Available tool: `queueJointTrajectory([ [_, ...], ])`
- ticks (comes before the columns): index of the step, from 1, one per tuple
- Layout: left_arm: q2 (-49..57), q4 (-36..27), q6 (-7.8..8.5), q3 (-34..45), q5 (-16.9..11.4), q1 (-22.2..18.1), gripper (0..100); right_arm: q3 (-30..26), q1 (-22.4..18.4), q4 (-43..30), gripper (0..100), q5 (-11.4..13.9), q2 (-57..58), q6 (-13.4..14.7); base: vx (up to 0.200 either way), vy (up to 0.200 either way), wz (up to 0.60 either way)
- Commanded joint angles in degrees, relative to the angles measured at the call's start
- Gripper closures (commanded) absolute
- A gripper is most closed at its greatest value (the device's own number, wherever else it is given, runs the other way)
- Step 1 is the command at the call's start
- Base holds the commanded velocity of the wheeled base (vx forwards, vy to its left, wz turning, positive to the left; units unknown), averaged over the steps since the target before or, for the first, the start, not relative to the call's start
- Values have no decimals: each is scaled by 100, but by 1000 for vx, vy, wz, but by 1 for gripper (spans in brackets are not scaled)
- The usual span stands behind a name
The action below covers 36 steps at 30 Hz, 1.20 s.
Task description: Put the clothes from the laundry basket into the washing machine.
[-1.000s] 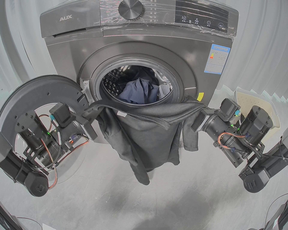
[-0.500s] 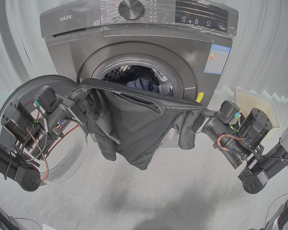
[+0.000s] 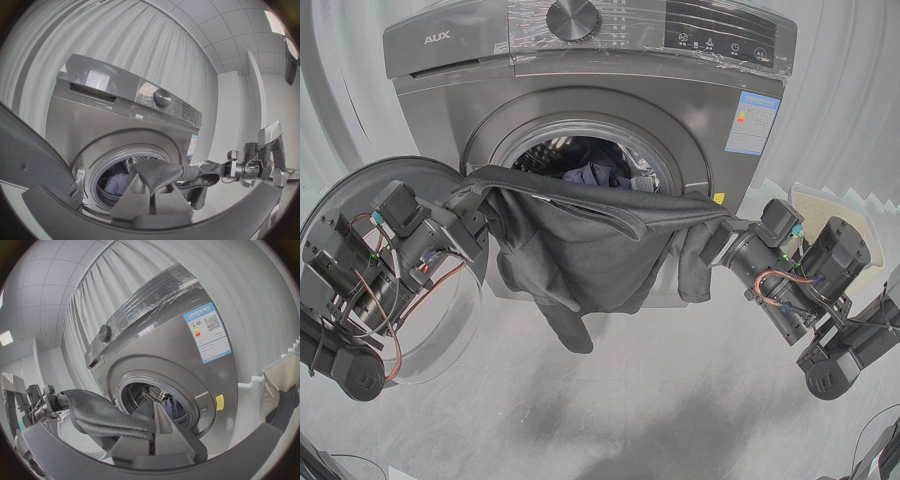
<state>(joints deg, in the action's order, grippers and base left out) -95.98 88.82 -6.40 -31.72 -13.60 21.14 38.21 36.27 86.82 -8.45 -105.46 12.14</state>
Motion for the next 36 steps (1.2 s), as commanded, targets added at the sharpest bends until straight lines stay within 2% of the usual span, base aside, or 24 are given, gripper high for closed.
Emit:
queueJointTrajectory([
  [1,-62,-5,-10,43,-28,39,100,3,-14,1,100,1,17,-1,0,0,0],
  [6,-308,4,25,149,-46,154,100,-24,-93,1,100,19,34,-1,0,0,0],
  [10,-624,12,42,43,25,479,100,-103,38,-95,100,45,61,-19,0,0,0],
  [14,-765,12,34,-177,148,655,100,-498,425,-78,100,71,-229,-10,0,0,0],
  [19,-782,12,34,-194,209,734,100,-358,926,-7,100,168,-1020,-72,0,0,0],
  [24,-703,12,25,-247,209,734,100,-384,1190,-51,100,177,-1530,-98,0,0,0],
  [25,-703,12,25,-247,209,734,100,-384,1190,-51,0,177,-1530,-98,0,0,0],
  [30,-686,12,16,-344,227,734,100,-964,1401,-104,0,177,-1723,-98,0,0,0],
  [32,-686,12,16,-344,227,734,100,-964,1401,-104,0,177,-1723,-98,0,0,0],
  [33,-606,12,7,-352,227,734,100,-1324,1541,-86,0,194,-1829,-124,0,0,0],
  [36,-589,12,7,-361,218,734,100,-1483,1612,-78,0,300,-1899,-133,0,0,0],
])
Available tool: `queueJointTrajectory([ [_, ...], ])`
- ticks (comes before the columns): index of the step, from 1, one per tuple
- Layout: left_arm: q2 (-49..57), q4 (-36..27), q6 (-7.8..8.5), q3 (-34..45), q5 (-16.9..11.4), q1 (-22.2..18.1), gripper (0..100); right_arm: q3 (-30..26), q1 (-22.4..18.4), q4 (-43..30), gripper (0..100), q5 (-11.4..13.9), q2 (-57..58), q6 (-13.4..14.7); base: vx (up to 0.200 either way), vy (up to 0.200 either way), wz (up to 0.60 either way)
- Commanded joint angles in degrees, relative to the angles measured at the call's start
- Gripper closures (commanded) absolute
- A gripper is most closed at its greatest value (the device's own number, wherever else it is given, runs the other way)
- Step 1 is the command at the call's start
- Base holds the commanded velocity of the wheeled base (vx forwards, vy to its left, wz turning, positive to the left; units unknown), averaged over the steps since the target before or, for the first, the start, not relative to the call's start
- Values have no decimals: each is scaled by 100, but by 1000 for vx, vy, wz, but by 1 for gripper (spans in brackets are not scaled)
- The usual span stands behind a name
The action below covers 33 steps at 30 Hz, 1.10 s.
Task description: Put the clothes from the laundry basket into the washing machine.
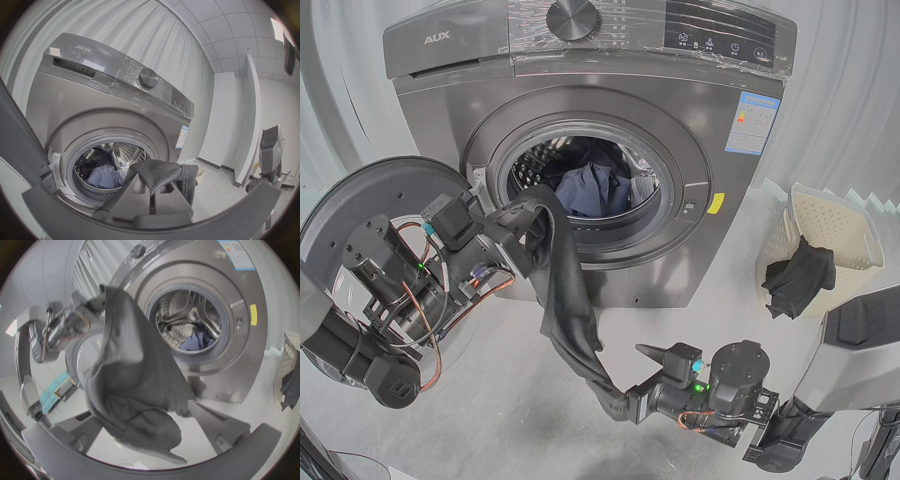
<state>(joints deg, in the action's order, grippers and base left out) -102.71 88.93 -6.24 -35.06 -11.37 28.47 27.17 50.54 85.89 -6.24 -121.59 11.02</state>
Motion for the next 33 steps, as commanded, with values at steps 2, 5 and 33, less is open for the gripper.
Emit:
queueJointTrajectory([
  [2,84,1,-9,-27,-5,1,100,-388,184,33,0,150,-322,-21,0,0,0],
  [5,93,1,-9,-36,-5,1,100,-388,166,77,0,229,-374,-21,0,0,0],
  [33,585,-7,-17,61,-32,572,100,3022,-888,-222,0,387,-1798,-408,0,0,0],
])
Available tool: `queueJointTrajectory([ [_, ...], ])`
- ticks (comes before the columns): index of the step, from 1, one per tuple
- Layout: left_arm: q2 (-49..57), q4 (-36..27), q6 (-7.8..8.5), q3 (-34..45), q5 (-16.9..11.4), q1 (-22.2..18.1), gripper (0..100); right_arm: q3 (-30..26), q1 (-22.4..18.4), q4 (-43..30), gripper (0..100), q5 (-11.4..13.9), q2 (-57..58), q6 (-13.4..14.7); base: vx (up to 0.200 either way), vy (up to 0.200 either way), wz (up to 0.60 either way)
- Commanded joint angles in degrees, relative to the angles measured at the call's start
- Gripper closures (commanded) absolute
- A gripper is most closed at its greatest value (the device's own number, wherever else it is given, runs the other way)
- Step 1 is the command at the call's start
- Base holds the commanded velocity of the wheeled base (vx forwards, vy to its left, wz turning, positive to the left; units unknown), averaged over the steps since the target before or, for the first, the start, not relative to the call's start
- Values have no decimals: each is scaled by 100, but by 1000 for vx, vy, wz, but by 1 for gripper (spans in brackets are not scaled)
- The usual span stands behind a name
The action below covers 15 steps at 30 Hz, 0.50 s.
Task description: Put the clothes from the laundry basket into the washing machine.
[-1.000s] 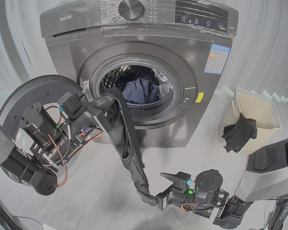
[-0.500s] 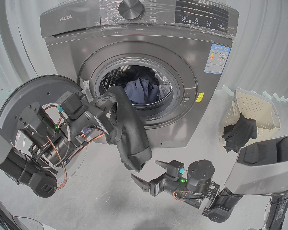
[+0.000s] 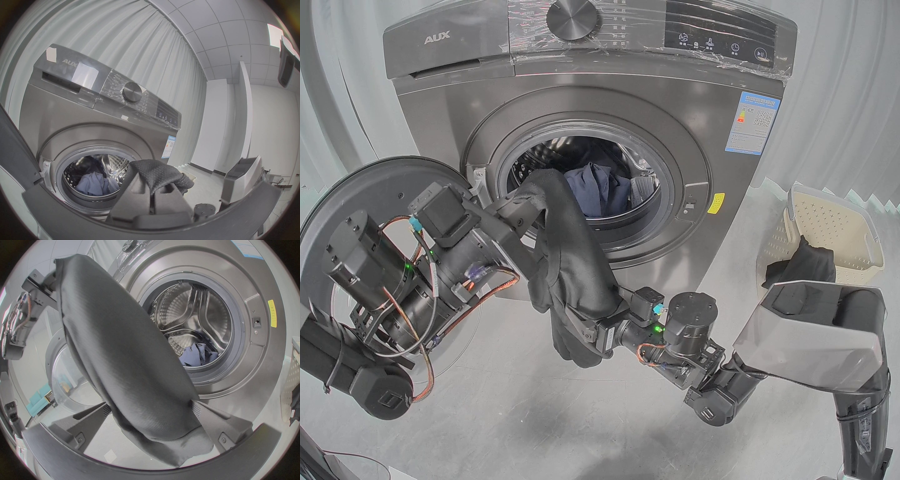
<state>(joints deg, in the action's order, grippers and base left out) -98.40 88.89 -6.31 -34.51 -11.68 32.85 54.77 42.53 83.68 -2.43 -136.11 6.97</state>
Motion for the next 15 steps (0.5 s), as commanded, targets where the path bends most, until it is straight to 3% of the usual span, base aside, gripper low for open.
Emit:
queueJointTrajectory([
  [1,146,-4,-10,6,-1,142,100,288,-87,0,0,5,-381,-3,0,0,0],
  [15,225,-4,-19,41,-19,265,100,1194,-122,-27,0,-4,-830,6,0,0,0],
])
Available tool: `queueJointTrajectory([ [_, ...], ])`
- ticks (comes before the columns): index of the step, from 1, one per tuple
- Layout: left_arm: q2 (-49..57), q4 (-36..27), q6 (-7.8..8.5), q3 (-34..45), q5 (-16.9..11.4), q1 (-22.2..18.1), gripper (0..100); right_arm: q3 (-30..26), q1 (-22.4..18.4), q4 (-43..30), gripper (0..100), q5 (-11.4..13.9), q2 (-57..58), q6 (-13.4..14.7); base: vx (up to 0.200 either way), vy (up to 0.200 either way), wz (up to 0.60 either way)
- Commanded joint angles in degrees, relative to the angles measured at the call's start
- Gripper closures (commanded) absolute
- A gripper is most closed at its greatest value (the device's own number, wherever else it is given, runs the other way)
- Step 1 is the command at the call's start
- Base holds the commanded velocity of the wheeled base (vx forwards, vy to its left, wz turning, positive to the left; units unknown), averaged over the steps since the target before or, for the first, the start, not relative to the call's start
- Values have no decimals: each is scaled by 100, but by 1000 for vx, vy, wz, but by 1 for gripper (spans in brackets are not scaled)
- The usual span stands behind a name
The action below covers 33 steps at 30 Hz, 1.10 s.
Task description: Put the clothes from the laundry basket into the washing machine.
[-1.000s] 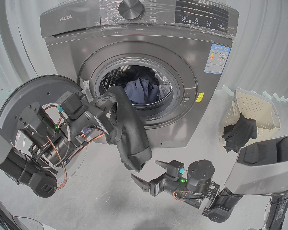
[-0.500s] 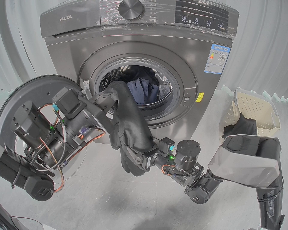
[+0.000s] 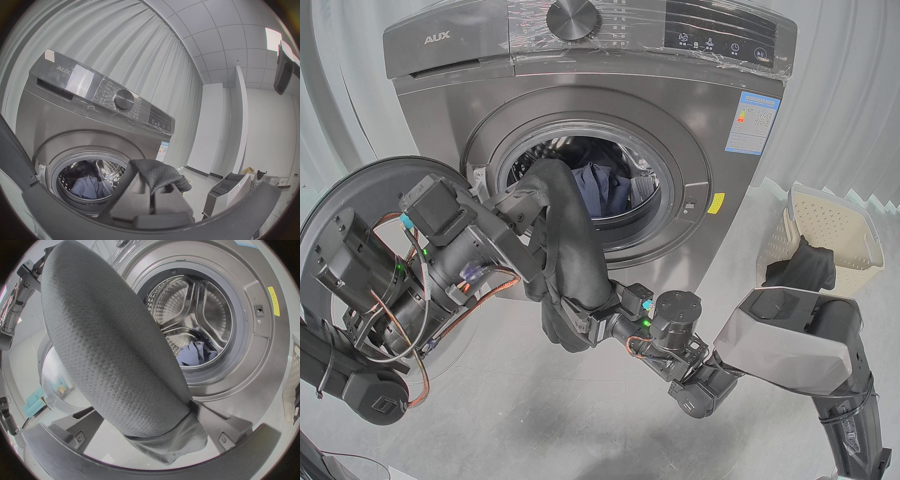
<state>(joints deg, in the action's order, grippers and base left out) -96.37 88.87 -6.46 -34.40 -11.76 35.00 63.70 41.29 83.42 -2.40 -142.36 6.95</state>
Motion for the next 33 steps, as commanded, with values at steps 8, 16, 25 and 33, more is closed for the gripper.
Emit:
queueJointTrajectory([
  [8,101,-10,-198,12,-10,42,100,380,-7,95,100,-15,-248,61,0,0,0],
  [16,-14,-19,-259,-5,16,-142,100,-182,-95,306,100,3,112,87,0,0,0],
  [25,-497,-19,-198,92,51,-740,100,-973,-385,315,100,-59,1193,149,0,0,0],
  [33,-972,-1,-127,575,-54,-916,100,-1210,-684,254,100,-59,1747,149,0,0,0],
])
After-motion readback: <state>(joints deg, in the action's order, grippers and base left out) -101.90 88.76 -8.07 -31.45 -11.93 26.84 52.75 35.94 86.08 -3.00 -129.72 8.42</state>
